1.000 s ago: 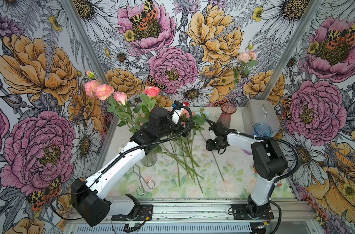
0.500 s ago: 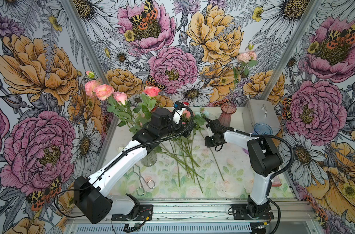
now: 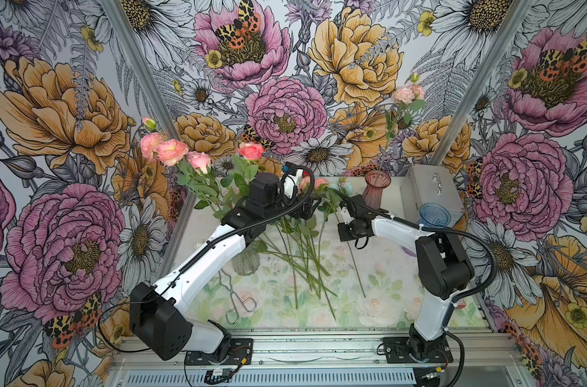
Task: Place the pink flowers into the vase
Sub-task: Pick up the flower at the center of the board.
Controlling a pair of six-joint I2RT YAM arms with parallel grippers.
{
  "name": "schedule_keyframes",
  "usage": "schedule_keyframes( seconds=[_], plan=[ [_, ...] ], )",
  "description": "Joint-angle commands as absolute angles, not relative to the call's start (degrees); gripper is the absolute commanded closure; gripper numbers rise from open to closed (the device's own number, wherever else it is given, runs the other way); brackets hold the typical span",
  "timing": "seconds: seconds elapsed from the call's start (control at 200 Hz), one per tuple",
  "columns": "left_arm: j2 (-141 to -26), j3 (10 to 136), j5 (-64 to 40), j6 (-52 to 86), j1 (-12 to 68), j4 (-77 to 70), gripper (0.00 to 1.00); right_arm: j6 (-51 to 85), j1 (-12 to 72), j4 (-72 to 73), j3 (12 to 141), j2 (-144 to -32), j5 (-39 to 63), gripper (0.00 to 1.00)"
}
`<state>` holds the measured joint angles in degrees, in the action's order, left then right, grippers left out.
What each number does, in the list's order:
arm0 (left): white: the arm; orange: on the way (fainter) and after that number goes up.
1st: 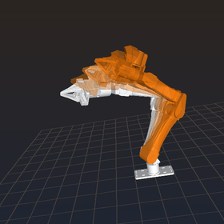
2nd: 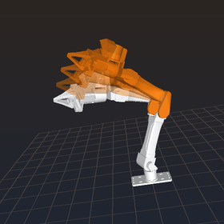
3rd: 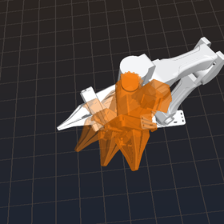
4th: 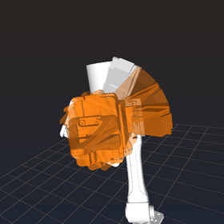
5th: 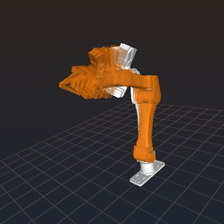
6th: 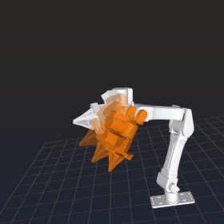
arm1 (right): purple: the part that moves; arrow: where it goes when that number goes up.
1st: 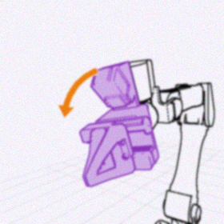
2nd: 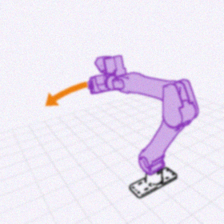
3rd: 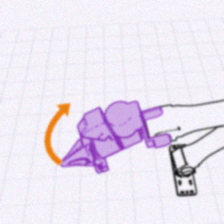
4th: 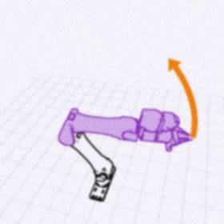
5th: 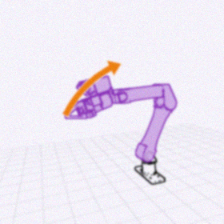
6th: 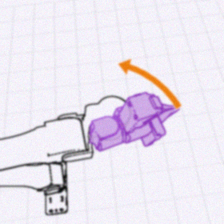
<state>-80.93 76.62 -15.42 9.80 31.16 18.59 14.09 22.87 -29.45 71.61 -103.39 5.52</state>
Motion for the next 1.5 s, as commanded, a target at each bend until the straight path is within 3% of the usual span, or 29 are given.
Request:
schedule_keyframes(
  seconds=[0.0, 0.295, 0.915, 1.216, 1.406, 1.496],
  plan=[
    [-81.96, 79.44, -22.43, 16.93, 30.2, 17.51, 0.05, 13.82, 23.2, -27.95, 72.25, -95.81, 4.42, 1.0],
    [-86.5, 83.56, -26.43, 22.6, 30.27, 16.24, 0.08, 11.01, 24.48, -27.42, 74.36, -84.69, 6.15, 1.0],
    [-98.64, 94.44, -25.81, 31.27, 30.95, 9.1, 0.14, 9.05, 31.91, -27.42, 81.28, -81.04, 4.31, 1.0],
    [-98.54, 93.77, -25.58, 32.78, 30.59, 6.34, 0.28, 8.9, 32.43, -27.47, 82.44, -80.68, 3.67, 1.0],
    [-98.7, 93.25, -25.36, 33.98, 30.15, 4.35, 0.44, 8.96, 32.92, -27.51, 82.23, -80.16, 3.52, 1.0],
    [-98.94, 93.12, -25.89, 34.77, 30.06, 2.78, 0.46, 9.06, 33.05, -27.42, 81.99, -79.76, 3.75, 1.0]
  ],
)
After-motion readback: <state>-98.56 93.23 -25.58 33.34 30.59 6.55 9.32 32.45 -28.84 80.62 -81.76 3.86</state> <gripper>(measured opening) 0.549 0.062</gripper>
